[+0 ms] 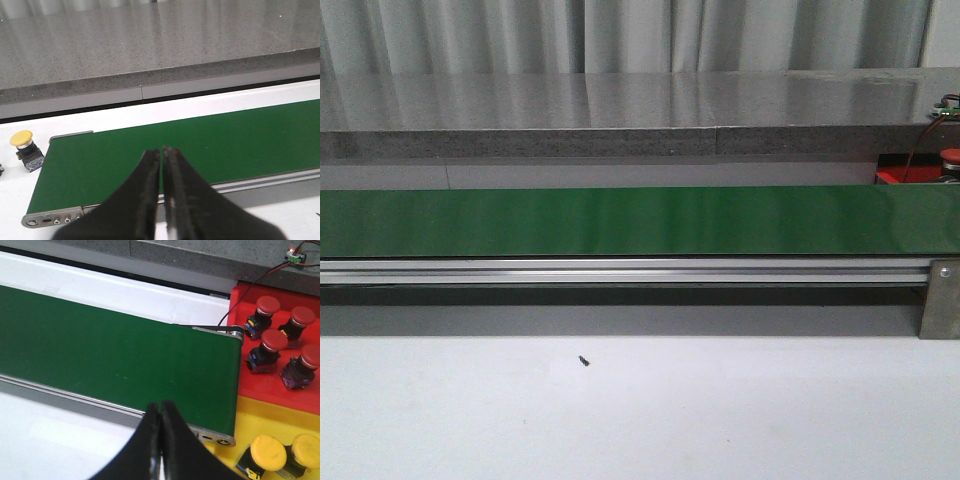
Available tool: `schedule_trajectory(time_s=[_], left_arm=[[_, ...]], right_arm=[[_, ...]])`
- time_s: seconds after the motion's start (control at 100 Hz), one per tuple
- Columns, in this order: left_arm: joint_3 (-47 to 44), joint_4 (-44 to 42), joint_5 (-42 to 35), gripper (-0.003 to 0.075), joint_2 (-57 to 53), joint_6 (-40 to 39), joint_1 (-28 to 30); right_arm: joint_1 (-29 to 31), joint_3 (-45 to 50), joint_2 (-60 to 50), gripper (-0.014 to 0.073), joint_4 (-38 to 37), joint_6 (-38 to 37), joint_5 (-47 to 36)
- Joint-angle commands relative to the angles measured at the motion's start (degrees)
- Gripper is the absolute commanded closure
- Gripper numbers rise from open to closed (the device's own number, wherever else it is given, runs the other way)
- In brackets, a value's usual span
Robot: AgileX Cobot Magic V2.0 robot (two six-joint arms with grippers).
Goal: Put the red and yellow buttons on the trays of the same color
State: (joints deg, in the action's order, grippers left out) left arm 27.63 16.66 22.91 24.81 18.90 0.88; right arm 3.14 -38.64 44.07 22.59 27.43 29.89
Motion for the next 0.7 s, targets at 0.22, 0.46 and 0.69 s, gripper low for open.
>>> schedule_trajectory(time_s=[0.22, 0.46, 0.69], left_arm=[[1.6, 0.1, -4.7, 0.0140, 0.3, 0.1, -0.4], [5.7, -1.1, -2.5, 0.0132, 3.9, -5.8, 1.5], [20.0, -3.5, 7.0, 0.0132, 19.9, -8.3, 11.7]], right_arm=[[0.0, -1.3, -0.4, 0.0662, 0.7, 0.1, -3.4], [0.0, -1.3, -0.4, 0.0662, 0.7, 0.1, -3.2], [0.0, -1.3, -0.4, 0.0662, 0.7, 0.1, -2.6]])
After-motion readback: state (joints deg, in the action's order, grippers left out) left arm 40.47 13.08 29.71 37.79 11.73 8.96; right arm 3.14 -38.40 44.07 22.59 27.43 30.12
